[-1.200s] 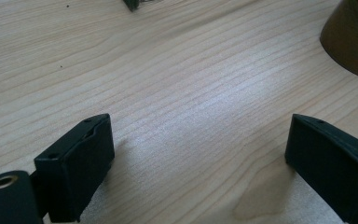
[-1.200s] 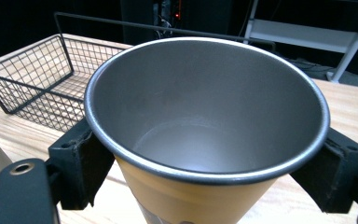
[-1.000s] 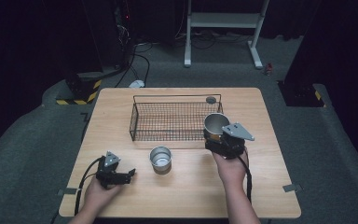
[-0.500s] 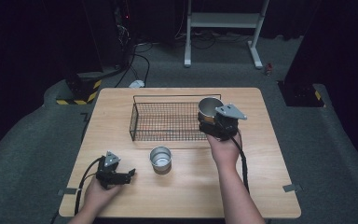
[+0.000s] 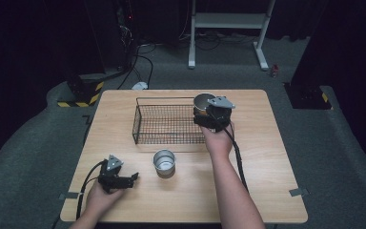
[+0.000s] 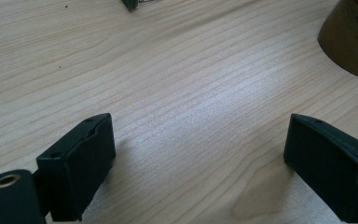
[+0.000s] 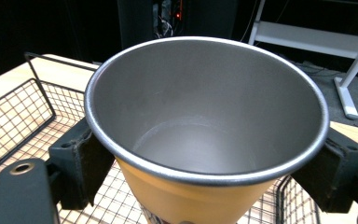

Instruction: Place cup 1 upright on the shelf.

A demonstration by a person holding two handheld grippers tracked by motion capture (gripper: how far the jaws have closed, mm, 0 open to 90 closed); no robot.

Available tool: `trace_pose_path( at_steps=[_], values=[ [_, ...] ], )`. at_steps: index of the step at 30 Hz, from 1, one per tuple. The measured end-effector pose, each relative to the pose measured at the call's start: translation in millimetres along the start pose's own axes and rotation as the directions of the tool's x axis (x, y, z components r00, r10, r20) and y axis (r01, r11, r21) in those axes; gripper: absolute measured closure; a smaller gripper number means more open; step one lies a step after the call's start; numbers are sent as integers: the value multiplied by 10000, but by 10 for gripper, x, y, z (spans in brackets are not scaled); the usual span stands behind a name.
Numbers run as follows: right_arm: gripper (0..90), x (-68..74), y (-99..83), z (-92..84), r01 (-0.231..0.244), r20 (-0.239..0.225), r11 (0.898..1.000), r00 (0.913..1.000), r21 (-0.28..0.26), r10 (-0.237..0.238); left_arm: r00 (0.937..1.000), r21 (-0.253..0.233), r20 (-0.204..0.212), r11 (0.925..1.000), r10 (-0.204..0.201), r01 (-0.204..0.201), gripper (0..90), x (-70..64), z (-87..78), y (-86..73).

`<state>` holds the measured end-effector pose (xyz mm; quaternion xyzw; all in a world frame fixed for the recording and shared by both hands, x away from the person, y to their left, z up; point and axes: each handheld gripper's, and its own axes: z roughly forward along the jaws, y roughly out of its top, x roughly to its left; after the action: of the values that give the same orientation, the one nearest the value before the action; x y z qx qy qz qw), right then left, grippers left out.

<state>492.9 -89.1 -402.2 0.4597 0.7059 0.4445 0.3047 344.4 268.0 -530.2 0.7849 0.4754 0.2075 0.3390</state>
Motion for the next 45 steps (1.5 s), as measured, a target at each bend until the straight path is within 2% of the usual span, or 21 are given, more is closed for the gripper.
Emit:
trace_pose_path(
  at_steps=[5, 11, 17, 25, 28, 29, 30, 32, 34, 45],
  values=[
    [144, 15, -7, 154, -172, 47, 9995, 9998, 252, 171, 10000, -1, 5, 10000, -8, 8, 91, 0, 0, 0],
    [144, 10, -102, 363, -329, 181, 9953, 9993, 909, 313, 10000, 4, 1, 10000, 55, -55, 92, 3, -1, 1],
    [144, 17, -175, 484, -345, 307, 9911, 9991, 1283, 308, 10000, 16, 11, 10000, 65, -65, 94, 3, -2, 1],
    [144, 63, -245, 569, -338, 287, 9848, 9992, 1701, 293, 10000, 14, 22, 10000, 62, -62, 95, 3, -2, 1],
    [144, 79, -269, 596, -165, 217, 9833, 9997, 1814, 128, 10000, 13, 24, 10000, 67, -67, 95, 3, -2, 1],
    [144, 96, -276, 602, -262, 232, 9819, 9995, 1876, 223, 10000, 12, 24, 10000, 65, -65, 95, 3, -2, 1],
    [144, 94, -283, 610, -100, 194, 9816, 9998, 1905, 64, 10000, -15, 25, 10000, 35, -35, 95, 1, 0, 1],
    [144, 116, -296, 621, -229, 196, 9796, 9996, 1995, 194, 10000, -9, 34, 10000, 49, -49, 95, 2, 0, 1],
    [144, 133, -316, 640, -61, 127, 9781, 9999, 2082, 35, 10000, -4, 35, 10000, 77, -77, 96, 3, -1, 2],
    [142, 183, -340, 631, 134, 113, 9754, 9998, 2200, -163, 10000, -5, 47, 10000, 68, -68, 96, 2, 0, 1]
  ],
)
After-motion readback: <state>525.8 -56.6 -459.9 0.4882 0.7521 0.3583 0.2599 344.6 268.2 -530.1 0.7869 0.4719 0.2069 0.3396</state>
